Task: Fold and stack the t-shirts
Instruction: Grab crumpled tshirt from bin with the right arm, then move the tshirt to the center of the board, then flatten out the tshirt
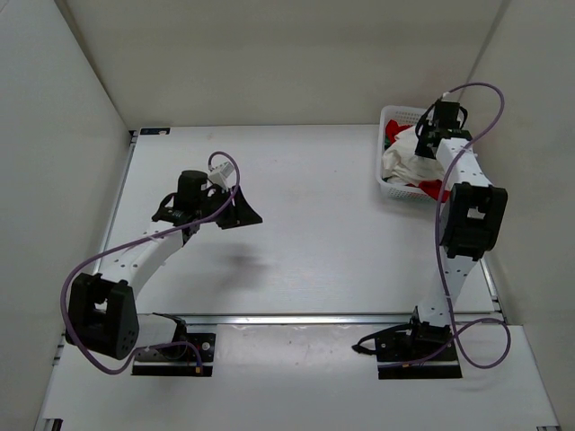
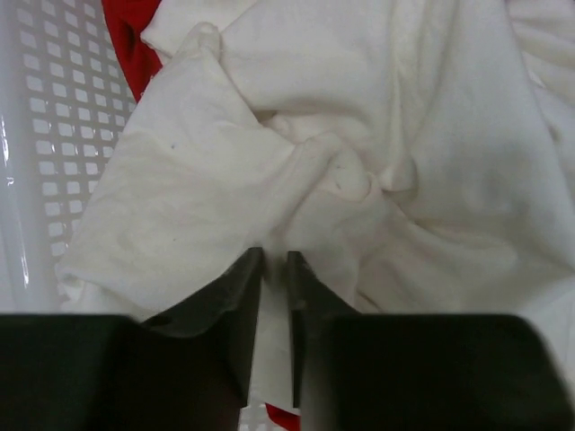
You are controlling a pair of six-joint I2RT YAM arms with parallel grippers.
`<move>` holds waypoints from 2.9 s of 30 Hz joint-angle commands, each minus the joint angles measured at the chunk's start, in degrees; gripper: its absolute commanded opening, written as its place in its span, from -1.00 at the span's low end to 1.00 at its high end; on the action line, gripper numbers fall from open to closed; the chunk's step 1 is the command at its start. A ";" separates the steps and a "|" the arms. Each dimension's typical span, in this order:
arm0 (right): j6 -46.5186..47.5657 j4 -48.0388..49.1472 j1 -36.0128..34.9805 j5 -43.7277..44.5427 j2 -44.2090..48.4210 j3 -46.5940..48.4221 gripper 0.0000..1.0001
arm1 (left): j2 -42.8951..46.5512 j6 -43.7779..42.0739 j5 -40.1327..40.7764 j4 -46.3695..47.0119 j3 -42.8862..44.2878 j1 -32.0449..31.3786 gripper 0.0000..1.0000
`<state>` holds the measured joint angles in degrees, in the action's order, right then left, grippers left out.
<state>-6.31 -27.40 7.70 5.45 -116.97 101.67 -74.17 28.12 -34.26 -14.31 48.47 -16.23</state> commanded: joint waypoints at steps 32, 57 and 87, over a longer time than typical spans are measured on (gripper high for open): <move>-6.59 16.55 -26.47 -28.33 36.72 12.21 -0.99 | 6.93 10.46 6.40 3.67 2.77 14.02 0.12; -15.76 23.89 -27.46 -16.45 44.37 -55.60 -0.75 | 11.95 4.84 30.14 -10.30 -14.18 -9.79 0.11; -24.72 37.60 -33.63 -21.54 30.31 -60.54 -0.86 | 3.95 8.36 17.48 2.09 -18.15 -12.07 -1.00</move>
<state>-30.72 6.42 -26.11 -15.90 -86.76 37.52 -69.91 36.27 -14.46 -14.48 27.68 -28.93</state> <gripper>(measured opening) 0.116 0.025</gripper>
